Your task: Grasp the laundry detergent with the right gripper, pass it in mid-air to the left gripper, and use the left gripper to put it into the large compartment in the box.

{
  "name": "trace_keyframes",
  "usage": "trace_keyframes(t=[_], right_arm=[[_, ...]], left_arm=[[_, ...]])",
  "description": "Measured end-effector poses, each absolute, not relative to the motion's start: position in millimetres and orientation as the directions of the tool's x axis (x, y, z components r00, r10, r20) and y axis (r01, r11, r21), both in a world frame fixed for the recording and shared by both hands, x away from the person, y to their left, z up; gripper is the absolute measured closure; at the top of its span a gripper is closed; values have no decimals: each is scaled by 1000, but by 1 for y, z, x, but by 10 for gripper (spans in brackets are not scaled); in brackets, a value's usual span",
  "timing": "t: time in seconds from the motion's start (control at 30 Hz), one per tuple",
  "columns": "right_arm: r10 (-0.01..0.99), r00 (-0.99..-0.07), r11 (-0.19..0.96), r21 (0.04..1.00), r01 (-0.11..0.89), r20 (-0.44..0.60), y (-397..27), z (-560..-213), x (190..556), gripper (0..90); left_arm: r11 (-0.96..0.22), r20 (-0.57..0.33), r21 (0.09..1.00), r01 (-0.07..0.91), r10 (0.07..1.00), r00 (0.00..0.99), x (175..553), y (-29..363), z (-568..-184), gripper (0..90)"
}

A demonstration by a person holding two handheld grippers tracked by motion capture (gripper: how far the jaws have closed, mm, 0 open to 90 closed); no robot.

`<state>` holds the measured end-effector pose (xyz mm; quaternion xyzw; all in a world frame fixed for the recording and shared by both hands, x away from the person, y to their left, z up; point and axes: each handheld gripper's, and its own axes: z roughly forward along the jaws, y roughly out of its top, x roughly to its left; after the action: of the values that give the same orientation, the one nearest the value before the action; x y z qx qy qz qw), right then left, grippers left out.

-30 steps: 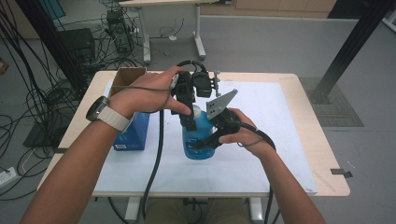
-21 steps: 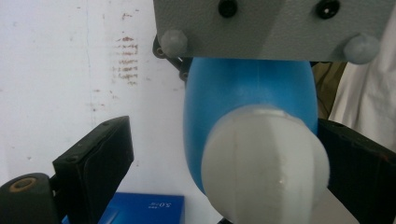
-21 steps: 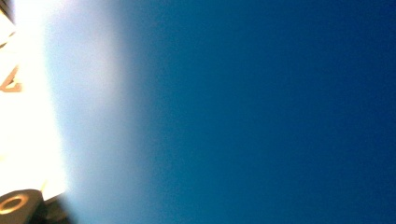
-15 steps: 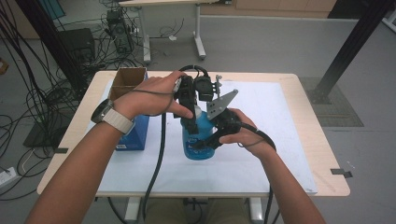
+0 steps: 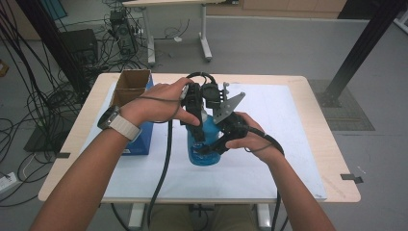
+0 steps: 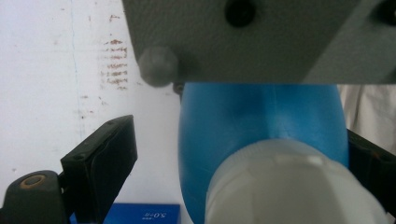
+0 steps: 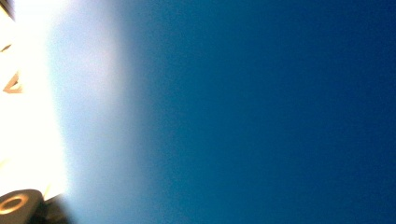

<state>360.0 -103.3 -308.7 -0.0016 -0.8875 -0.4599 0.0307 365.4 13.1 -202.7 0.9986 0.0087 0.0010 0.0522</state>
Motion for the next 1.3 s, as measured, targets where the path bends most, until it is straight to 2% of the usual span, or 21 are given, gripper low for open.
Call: trace_keyframes(t=[0.73,1.17,1.3], right_arm=[[-24,-995,583,810,61,93,-103,-311,358,437],[-28,-996,570,820,57,89,-102,-311,359,438],[-29,-995,570,819,64,98,-103,-311,359,438]], left_arm=[[-993,-26,119,22,19,999,366,16,-206,134],[-992,-32,123,8,5,999,365,15,-207,214],[-992,-33,130,2,-2,999,364,15,-207,265]])
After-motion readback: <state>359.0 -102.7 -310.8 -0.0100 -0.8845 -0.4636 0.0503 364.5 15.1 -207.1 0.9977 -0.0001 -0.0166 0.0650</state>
